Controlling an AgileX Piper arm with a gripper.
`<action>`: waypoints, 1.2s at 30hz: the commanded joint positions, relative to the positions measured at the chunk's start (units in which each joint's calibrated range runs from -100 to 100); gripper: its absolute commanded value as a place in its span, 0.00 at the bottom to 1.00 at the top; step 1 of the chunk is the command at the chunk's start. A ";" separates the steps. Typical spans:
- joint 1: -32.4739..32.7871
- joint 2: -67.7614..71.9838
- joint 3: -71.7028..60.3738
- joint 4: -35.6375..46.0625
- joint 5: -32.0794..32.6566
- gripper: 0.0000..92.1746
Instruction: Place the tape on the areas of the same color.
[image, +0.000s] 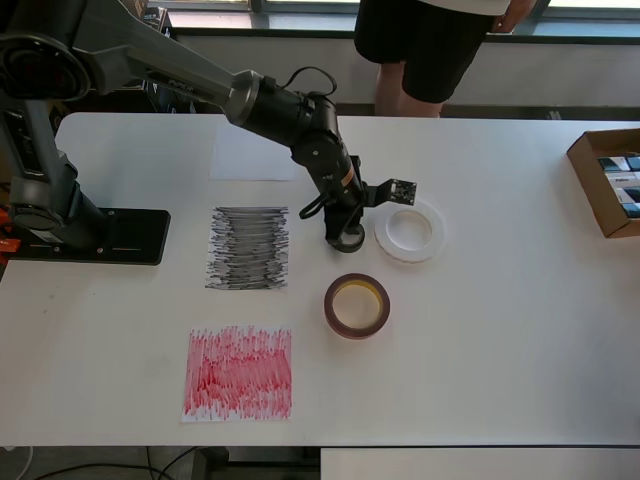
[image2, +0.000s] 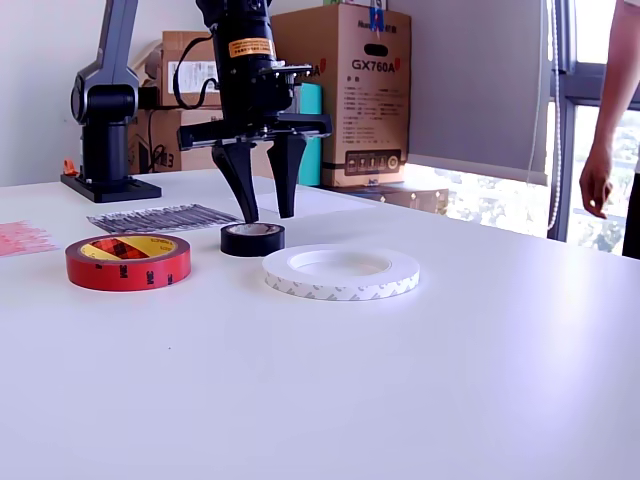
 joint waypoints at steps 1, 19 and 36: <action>0.05 0.66 -0.28 -0.35 -0.53 0.46; 0.76 2.25 -0.37 -0.35 -0.61 0.46; 0.13 0.29 -1.46 -0.26 -0.69 0.46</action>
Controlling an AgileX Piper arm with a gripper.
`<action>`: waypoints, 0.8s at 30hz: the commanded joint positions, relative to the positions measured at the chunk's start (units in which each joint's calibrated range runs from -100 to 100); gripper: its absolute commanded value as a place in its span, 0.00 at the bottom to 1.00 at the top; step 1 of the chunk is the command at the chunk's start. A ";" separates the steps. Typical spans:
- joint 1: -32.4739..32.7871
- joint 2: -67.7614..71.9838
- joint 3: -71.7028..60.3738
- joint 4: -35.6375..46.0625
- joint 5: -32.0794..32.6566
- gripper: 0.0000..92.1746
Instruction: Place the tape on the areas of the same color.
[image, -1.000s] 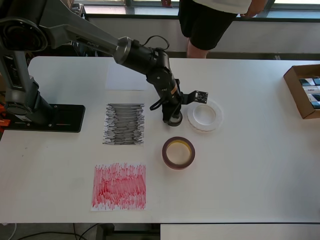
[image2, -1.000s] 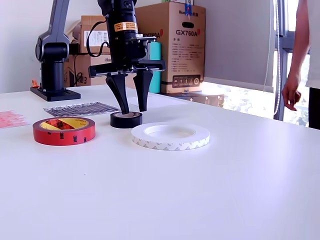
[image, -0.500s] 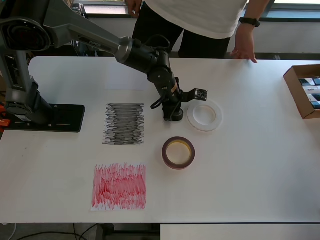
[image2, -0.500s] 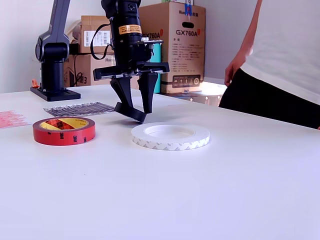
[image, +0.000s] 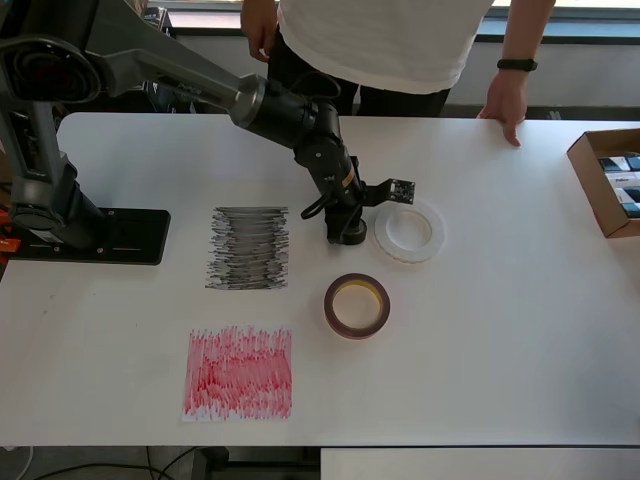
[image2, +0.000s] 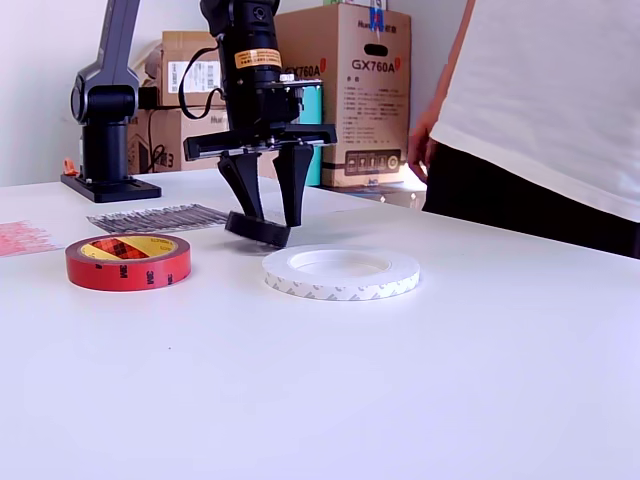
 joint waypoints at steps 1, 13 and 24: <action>0.08 -1.25 -1.56 -0.95 0.14 0.46; 0.79 -1.43 -3.47 1.43 0.14 0.46; 1.82 1.37 -4.01 0.83 0.22 0.46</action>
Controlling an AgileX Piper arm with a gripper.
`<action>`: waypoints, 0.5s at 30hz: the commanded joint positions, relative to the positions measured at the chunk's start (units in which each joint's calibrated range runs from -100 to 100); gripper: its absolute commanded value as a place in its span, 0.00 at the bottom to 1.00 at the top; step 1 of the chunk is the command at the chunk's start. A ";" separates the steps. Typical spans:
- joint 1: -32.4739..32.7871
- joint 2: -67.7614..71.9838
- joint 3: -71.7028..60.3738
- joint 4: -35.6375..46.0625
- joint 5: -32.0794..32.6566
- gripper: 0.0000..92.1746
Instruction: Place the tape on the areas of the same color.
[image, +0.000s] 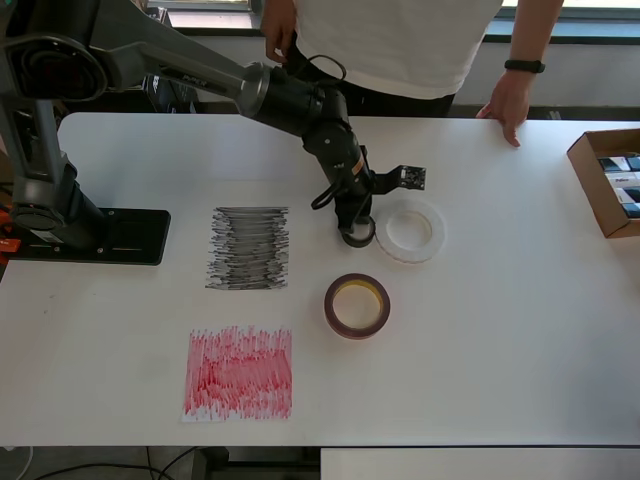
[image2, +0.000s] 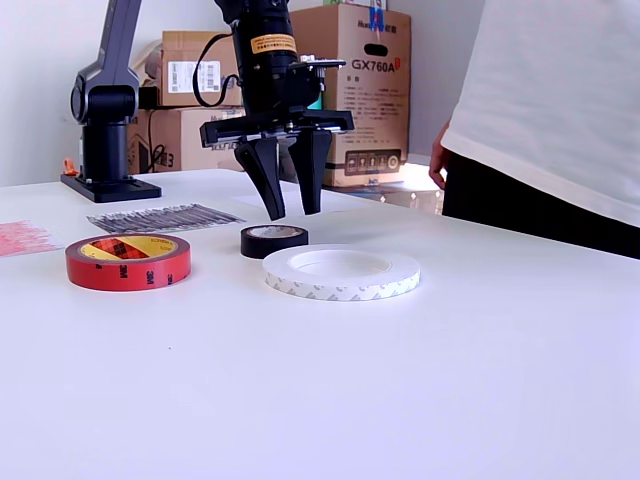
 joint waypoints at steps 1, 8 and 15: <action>0.20 0.58 0.21 0.23 0.30 0.46; 0.20 2.35 0.03 0.15 0.30 0.46; 0.20 2.54 0.03 0.15 0.30 0.46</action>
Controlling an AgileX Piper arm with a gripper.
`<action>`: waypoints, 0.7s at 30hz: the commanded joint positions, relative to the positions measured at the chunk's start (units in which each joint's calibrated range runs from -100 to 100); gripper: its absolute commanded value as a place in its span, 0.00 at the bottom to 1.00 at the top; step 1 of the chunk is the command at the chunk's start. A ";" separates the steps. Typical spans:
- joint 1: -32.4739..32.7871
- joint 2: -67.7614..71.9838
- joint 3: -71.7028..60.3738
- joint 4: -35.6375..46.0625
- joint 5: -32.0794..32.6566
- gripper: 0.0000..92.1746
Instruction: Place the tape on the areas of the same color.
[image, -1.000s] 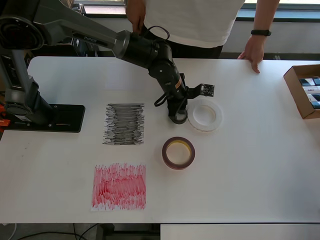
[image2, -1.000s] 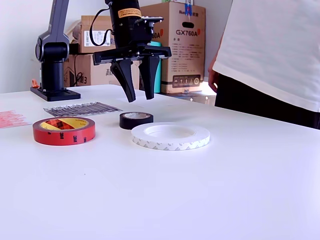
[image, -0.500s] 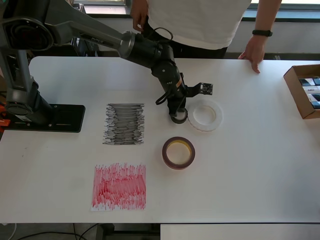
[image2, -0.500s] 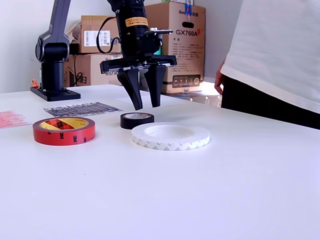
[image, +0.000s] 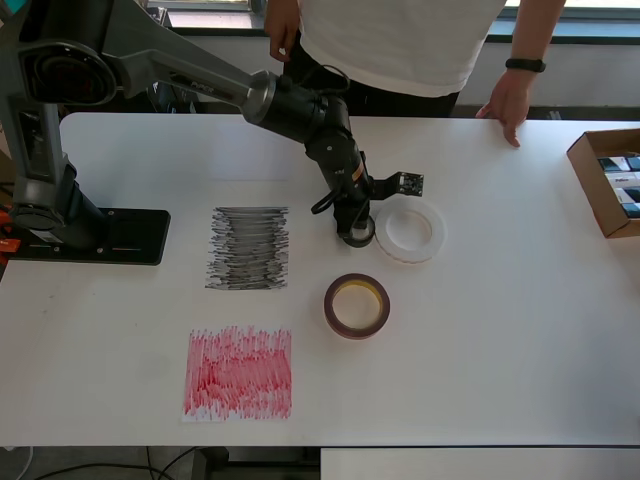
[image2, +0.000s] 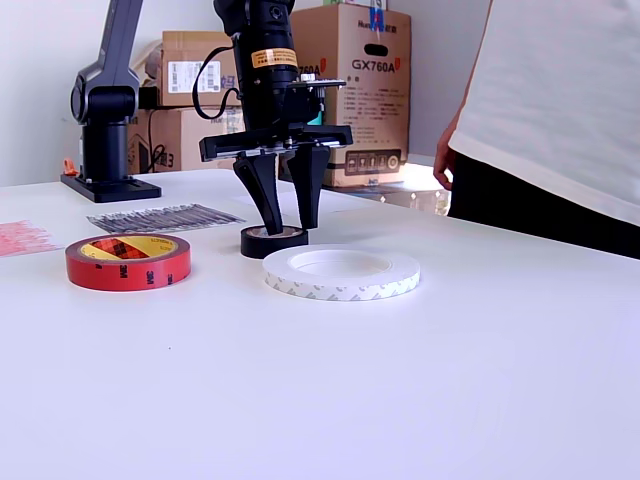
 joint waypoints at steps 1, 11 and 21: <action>0.20 0.34 0.01 0.23 0.30 0.46; 0.20 0.43 0.47 0.23 0.30 0.29; -0.04 1.84 0.29 0.23 0.14 0.12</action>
